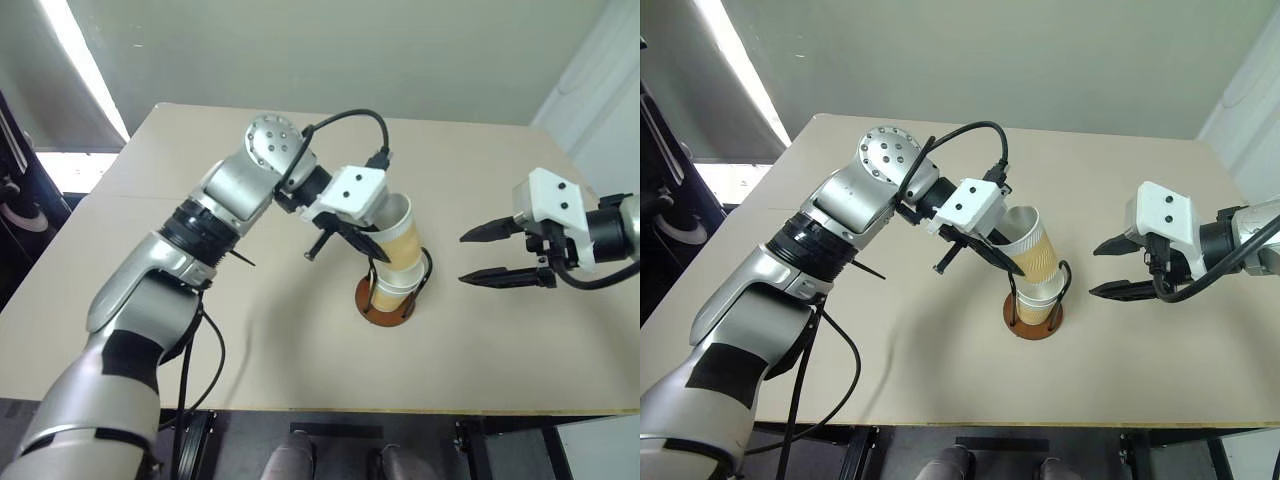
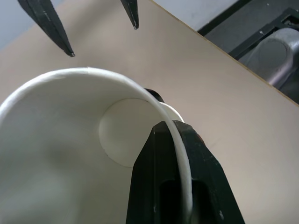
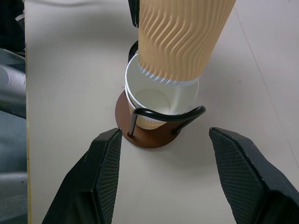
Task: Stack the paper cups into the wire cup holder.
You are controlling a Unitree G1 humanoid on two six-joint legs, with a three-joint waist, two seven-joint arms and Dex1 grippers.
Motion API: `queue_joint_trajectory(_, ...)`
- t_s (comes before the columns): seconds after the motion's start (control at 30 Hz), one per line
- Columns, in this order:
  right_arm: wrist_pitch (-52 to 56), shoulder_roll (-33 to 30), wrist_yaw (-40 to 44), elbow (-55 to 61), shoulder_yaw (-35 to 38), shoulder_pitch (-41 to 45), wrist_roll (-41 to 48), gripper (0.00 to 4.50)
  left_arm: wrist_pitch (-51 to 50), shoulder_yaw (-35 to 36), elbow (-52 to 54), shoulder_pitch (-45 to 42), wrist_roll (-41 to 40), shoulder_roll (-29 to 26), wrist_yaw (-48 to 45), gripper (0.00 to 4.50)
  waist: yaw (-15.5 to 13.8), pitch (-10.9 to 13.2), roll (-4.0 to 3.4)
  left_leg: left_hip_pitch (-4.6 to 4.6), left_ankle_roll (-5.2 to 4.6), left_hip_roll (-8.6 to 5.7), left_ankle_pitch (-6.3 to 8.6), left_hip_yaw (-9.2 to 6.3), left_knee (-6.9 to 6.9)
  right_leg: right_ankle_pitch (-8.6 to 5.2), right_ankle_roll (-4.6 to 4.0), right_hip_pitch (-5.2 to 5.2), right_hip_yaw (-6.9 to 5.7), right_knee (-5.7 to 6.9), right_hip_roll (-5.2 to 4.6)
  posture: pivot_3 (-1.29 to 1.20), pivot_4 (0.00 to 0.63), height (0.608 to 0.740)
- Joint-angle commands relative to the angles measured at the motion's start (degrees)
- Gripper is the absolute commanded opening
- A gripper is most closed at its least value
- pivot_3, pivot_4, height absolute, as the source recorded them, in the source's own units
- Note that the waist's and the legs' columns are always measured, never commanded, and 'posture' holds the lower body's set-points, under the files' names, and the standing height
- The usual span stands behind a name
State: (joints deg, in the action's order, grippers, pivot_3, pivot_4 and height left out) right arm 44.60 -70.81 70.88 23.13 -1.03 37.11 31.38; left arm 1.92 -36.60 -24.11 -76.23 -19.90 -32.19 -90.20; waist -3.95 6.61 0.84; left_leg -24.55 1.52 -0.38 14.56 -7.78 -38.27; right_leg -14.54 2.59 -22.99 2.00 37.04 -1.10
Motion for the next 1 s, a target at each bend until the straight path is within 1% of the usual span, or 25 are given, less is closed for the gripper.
queue_joint_trajectory(0.03,-0.2,-0.4,-0.3,1.0,2.3,0.6,0.3,3.01,2.3,0.5,-1.0,-2.5,0.7,1.2,-2.3,0.04,-0.1,0.0,0.00,0.00,0.00,0.00,0.00,0.00,0.00,0.00,0.00,0.00,0.00,0.00,0.00,0.00,0.150,0.740)
queue_joint_trajectory(0.33,-0.3,-0.8,0.1,0.8,2.2,0.4,0.1,3.01,4.0,-0.7,-2.3,-2.7,1.8,3.2,-2.3,0.04,-0.3,0.0,0.00,-0.05,-0.02,0.00,0.01,0.04,-0.06,0.01,0.03,-0.02,0.00,0.01,0.00,0.00,0.150,0.740)
queue_joint_trajectory(0.63,-0.2,-1.1,0.1,1.1,2.5,-0.1,0.2,3.01,5.0,-3.5,-1.1,-2.6,1.5,2.0,-2.3,0.04,-0.3,0.0,0.00,-0.09,-0.06,0.00,0.03,0.07,-0.16,0.02,0.05,-0.02,0.01,0.01,0.00,0.00,0.150,0.740)
queue_joint_trajectory(0.83,-0.2,-1.1,0.3,1.0,2.3,0.1,0.3,3.01,7.8,-3.9,-3.3,-3.0,4.3,2.2,-2.3,0.04,-0.3,0.0,0.00,-0.10,-0.07,0.00,0.04,0.07,-0.22,0.02,0.05,-0.02,0.01,0.02,0.00,0.00,0.150,0.740)
queue_joint_trajectory(0.9,0.0,-1.2,0.6,1.0,2.3,0.0,0.5,3.01,7.7,-4.1,-3.2,-2.9,4.1,2.3,-2.3,0.44,-0.3,0.0,0.00,-0.10,-0.08,0.00,0.05,0.08,-0.24,0.02,0.06,-0.01,0.01,0.03,0.00,0.00,0.150,0.740)
queue_joint_trajectory(0.93,0.1,-1.3,0.8,1.0,2.3,0.0,0.6,3.01,7.3,-4.1,-2.9,-2.9,3.7,2.3,-2.3,0.71,-0.3,0.0,0.00,-0.11,-0.08,0.00,0.05,0.08,-0.25,0.02,0.06,-0.01,0.01,0.03,0.00,0.00,0.150,0.740)
queue_joint_trajectory(0.97,0.3,-1.3,0.9,1.0,2.3,0.0,0.6,3.01,7.1,-4.1,-2.7,-2.9,3.5,2.4,-2.3,1.00,-0.3,0.0,0.00,-0.12,-0.08,0.00,0.05,0.08,-0.25,0.02,0.06,-0.02,0.01,0.03,0.00,0.00,0.150,0.740)
queue_joint_trajectory(1.0,0.3,-1.4,0.9,0.9,2.2,0.0,0.6,3.01,6.7,-3.9,-2.8,-3.0,3.3,2.7,-2.3,1.40,-0.3,0.0,0.00,-0.12,-0.09,0.00,0.05,0.08,-0.26,0.02,0.06,-0.01,0.01,0.03,0.00,0.00,0.150,0.740)
